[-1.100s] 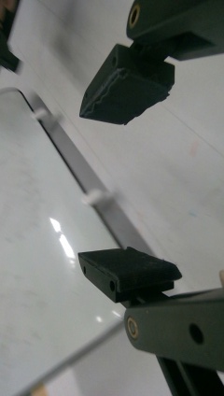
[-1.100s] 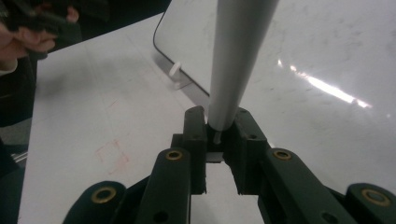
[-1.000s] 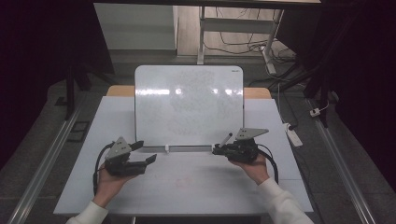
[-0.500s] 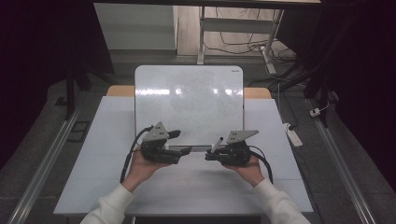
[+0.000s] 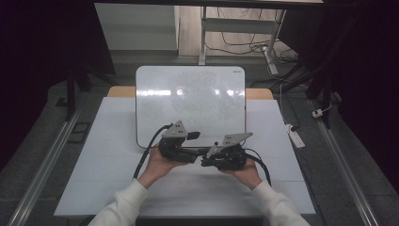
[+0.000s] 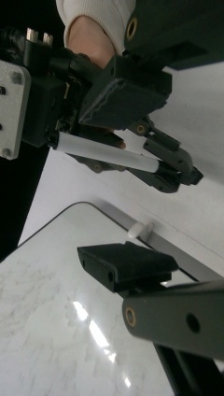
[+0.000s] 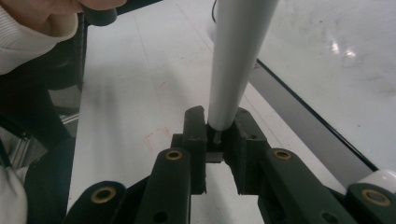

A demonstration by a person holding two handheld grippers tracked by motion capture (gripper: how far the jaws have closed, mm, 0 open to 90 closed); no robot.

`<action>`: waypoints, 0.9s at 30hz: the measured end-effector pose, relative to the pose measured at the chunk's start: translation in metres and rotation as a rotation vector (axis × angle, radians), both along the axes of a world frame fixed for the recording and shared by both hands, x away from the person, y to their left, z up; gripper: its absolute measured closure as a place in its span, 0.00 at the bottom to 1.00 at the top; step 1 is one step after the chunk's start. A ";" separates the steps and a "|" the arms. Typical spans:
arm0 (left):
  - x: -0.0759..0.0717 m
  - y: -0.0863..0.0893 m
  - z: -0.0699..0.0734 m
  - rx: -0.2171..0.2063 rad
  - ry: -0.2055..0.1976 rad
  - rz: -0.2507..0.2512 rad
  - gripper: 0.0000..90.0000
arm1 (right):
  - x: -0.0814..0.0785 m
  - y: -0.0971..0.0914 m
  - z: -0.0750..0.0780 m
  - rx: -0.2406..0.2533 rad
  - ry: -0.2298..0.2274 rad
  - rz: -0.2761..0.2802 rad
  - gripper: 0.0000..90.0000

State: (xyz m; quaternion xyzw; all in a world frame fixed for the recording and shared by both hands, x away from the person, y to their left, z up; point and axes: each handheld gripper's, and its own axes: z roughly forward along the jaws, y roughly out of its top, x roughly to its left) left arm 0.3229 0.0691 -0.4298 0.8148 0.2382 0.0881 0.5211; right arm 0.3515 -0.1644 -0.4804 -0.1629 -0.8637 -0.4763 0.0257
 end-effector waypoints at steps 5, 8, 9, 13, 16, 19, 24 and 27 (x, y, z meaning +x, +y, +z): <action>0.004 -0.005 -0.002 -0.009 0.010 -0.035 0.44 | 0.000 0.002 -0.002 -0.011 0.012 0.018 0.86; 0.005 -0.010 -0.004 -0.009 0.014 -0.066 0.49 | 0.001 0.004 -0.004 -0.021 0.023 0.033 0.86; 0.006 -0.012 -0.004 -0.005 0.015 -0.075 0.51 | 0.000 0.005 -0.004 -0.025 0.029 0.037 0.86; 0.007 -0.016 -0.007 0.005 0.016 -0.109 0.68 | -0.001 0.008 -0.005 -0.036 0.037 0.065 0.86; 0.007 -0.016 -0.007 0.001 0.012 -0.131 0.88 | 0.000 0.008 -0.005 -0.052 0.046 0.075 0.86; 0.007 -0.015 -0.007 -0.001 0.025 -0.133 0.90 | 0.002 0.005 -0.005 -0.062 0.052 0.075 0.86; 0.006 -0.011 -0.005 0.000 0.004 -0.077 0.90 | -0.002 0.002 -0.003 -0.029 0.008 -0.003 0.74; 0.006 -0.007 -0.003 -0.012 -0.003 -0.032 0.90 | -0.012 -0.004 0.003 0.024 -0.073 -0.139 0.63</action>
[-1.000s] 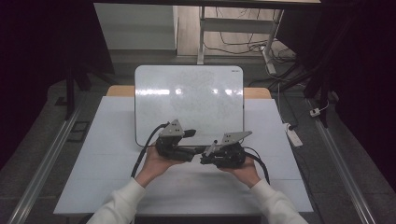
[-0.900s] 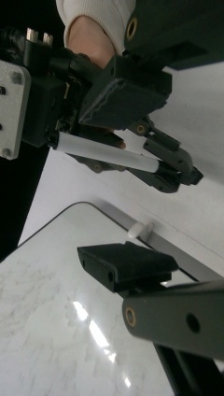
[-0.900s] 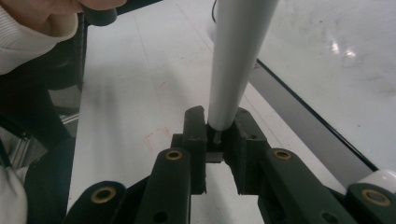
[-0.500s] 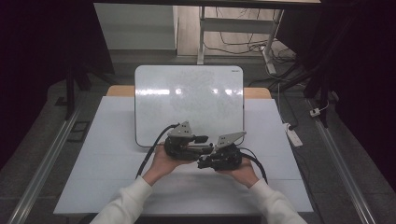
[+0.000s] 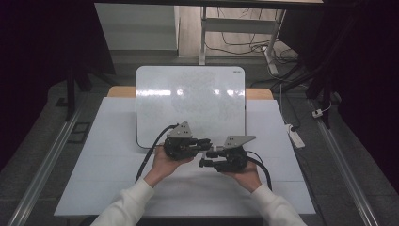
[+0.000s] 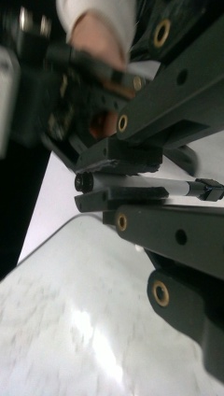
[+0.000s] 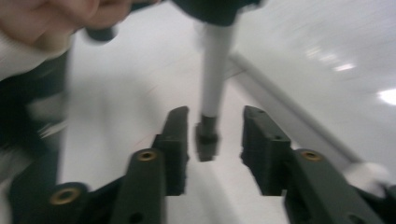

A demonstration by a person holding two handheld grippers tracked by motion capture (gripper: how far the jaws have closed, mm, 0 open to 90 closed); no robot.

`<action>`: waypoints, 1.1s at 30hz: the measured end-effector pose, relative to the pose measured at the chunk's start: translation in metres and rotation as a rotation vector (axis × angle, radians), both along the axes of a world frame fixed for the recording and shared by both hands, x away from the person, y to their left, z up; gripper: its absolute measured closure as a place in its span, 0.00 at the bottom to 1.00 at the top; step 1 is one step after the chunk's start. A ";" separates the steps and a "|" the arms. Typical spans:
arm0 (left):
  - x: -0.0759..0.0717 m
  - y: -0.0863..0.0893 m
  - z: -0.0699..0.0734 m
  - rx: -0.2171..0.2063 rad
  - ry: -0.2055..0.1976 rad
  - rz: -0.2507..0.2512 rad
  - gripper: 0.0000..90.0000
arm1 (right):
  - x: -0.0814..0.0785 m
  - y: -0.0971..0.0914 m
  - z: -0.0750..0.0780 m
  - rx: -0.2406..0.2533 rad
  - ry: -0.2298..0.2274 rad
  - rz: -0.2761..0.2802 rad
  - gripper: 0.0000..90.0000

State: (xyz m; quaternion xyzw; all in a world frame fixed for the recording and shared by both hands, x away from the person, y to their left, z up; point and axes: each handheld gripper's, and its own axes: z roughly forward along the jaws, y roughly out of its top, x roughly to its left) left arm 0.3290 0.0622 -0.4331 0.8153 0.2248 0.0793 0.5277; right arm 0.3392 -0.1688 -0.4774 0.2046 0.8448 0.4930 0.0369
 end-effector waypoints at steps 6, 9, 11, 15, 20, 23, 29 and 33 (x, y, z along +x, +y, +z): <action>-0.001 0.001 -0.002 -0.024 -0.005 0.082 0.90 | -0.029 0.000 0.003 0.019 -0.178 -0.247 0.58; -0.002 -0.002 -0.003 -0.028 -0.008 0.109 0.90 | -0.037 0.008 0.001 0.032 -0.207 -0.294 0.59; -0.003 -0.004 -0.004 -0.025 -0.006 0.118 0.90 | -0.041 0.014 0.000 0.029 -0.231 -0.306 0.62; -0.004 -0.008 -0.007 -0.027 -0.001 0.130 0.90 | -0.045 0.021 0.000 0.021 -0.270 -0.340 0.70; -0.003 -0.011 -0.009 -0.040 0.019 0.136 0.90 | -0.043 0.024 -0.001 0.007 -0.267 -0.346 0.80; -0.004 -0.012 -0.009 -0.036 0.010 0.144 0.90 | -0.042 0.024 -0.002 -0.003 -0.265 -0.361 0.86; -0.005 -0.009 -0.010 -0.065 0.008 0.133 0.83 | -0.038 0.016 0.003 -0.001 -0.247 -0.377 0.90; -0.006 -0.002 -0.009 -0.067 0.002 0.138 0.65 | -0.035 0.010 0.008 0.004 -0.245 -0.388 0.90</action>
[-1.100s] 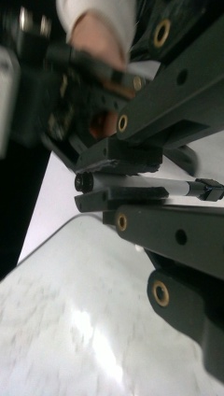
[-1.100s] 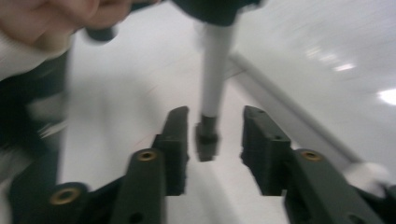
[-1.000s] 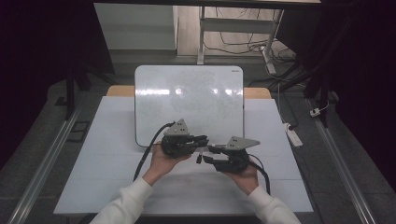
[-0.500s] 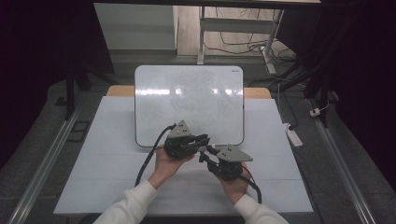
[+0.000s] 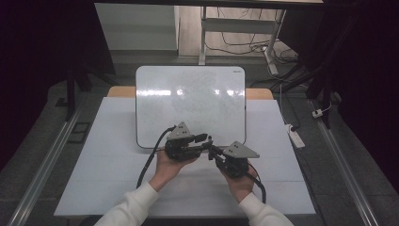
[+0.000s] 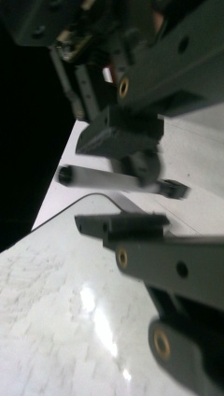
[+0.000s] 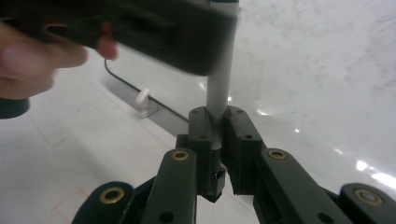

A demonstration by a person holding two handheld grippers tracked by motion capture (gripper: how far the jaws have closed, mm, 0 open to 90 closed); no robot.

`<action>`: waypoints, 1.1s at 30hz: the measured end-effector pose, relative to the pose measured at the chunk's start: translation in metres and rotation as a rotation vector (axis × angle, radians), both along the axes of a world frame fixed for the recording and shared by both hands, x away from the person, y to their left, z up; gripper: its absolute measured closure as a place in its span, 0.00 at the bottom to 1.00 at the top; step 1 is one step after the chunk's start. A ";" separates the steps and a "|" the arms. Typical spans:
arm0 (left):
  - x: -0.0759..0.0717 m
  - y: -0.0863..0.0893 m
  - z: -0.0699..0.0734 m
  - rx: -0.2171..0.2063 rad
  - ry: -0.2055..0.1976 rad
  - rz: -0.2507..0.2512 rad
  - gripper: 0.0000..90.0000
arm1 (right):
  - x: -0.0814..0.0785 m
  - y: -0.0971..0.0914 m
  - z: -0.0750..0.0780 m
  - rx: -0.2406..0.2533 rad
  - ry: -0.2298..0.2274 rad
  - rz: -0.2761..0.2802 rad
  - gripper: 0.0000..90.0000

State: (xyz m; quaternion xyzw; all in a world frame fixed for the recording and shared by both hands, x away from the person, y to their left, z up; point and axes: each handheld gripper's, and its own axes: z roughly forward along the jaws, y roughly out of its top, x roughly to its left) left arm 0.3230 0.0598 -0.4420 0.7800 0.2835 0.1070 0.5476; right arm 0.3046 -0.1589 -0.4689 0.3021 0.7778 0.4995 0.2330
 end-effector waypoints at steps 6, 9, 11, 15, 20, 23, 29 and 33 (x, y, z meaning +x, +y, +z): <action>-0.011 0.030 0.000 0.066 -0.025 0.062 0.51 | 0.016 -0.026 0.012 0.014 0.009 -0.075 0.90; -0.020 0.053 -0.007 0.110 -0.013 0.106 0.48 | 0.025 -0.039 0.014 0.018 0.023 -0.120 0.90; -0.025 0.068 -0.014 0.132 0.013 0.128 0.46 | 0.030 -0.046 0.014 0.013 0.028 -0.143 0.90; -0.035 0.092 -0.028 0.163 0.057 0.169 0.42 | 0.039 -0.057 0.016 0.015 0.044 -0.176 0.90; -0.052 0.119 -0.043 0.190 0.097 0.203 0.40 | 0.047 -0.066 0.017 0.009 0.060 -0.206 0.90; -0.063 0.135 -0.050 0.195 0.116 0.226 0.40 | 0.053 -0.069 0.016 0.005 0.078 -0.220 0.90; -0.078 0.164 -0.059 0.176 0.143 0.278 0.39 | 0.070 -0.067 0.010 -0.026 0.124 -0.237 0.90; -0.081 0.174 -0.063 0.173 0.152 0.304 0.39 | 0.088 -0.062 0.007 -0.019 0.161 -0.248 0.90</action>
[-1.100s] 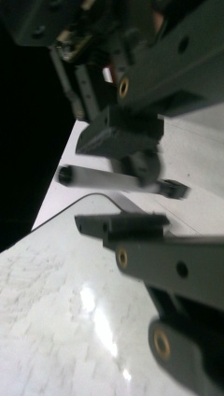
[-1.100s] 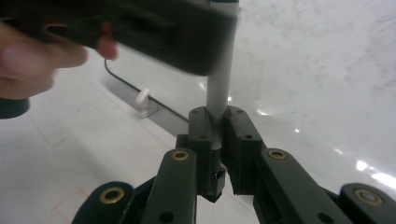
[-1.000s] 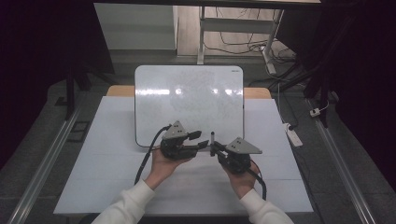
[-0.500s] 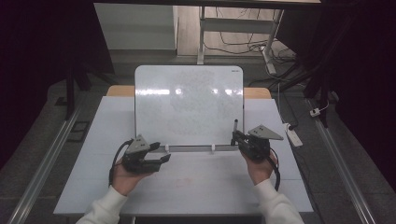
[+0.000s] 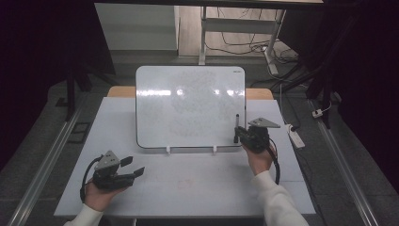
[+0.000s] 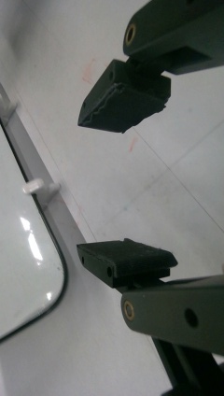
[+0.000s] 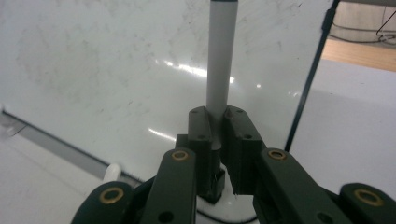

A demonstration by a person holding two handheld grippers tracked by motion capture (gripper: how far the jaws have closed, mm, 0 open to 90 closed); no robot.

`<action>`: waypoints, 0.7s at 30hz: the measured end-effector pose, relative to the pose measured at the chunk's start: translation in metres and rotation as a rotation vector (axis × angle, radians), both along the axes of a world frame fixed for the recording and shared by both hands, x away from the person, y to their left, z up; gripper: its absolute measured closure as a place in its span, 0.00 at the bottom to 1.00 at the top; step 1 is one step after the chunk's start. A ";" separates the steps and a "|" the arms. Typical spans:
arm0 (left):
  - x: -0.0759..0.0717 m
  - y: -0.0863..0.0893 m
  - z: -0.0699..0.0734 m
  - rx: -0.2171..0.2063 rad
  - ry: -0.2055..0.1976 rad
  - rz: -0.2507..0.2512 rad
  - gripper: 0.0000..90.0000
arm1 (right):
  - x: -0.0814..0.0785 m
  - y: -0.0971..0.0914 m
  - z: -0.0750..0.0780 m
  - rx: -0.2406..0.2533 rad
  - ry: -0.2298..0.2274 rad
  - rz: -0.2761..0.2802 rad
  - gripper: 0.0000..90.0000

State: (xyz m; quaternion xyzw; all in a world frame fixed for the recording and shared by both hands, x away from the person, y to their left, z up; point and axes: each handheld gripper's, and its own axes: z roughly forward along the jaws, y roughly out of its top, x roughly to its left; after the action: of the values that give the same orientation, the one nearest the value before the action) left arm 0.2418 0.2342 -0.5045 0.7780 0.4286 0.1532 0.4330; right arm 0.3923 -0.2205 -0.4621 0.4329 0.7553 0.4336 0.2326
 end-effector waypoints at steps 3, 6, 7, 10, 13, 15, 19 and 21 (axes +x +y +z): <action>0.000 0.003 -0.002 0.012 0.001 0.003 0.39 | 0.010 0.006 -0.001 -0.028 0.006 -0.011 0.90; 0.000 0.004 -0.004 0.020 0.003 0.003 0.39 | 0.018 0.009 -0.001 -0.038 0.011 -0.028 0.90; 0.000 0.004 -0.004 0.022 0.003 0.002 0.38 | 0.019 0.009 -0.001 -0.043 0.010 -0.032 0.90; -0.001 0.005 -0.004 0.025 0.001 0.006 0.38 | 0.023 0.010 -0.003 -0.050 0.013 -0.051 0.90; -0.002 0.006 -0.005 0.023 0.000 0.009 0.38 | 0.024 0.009 -0.005 -0.050 0.010 -0.062 0.90; -0.002 0.007 -0.005 0.024 0.000 0.010 0.38 | 0.024 0.010 -0.005 -0.057 -0.002 -0.068 0.90; -0.002 0.008 -0.005 0.023 0.000 0.011 0.38 | 0.023 0.010 -0.005 -0.067 -0.014 -0.071 0.90; -0.002 0.008 -0.005 0.023 0.001 0.012 0.38 | 0.023 0.009 -0.005 -0.063 -0.018 -0.072 0.89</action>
State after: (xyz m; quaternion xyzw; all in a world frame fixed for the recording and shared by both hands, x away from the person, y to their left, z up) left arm 0.2399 0.2420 -0.5099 0.7804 0.4317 0.1605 0.4229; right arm 0.4156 -0.2111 -0.4671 0.4485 0.7504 0.4046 0.2685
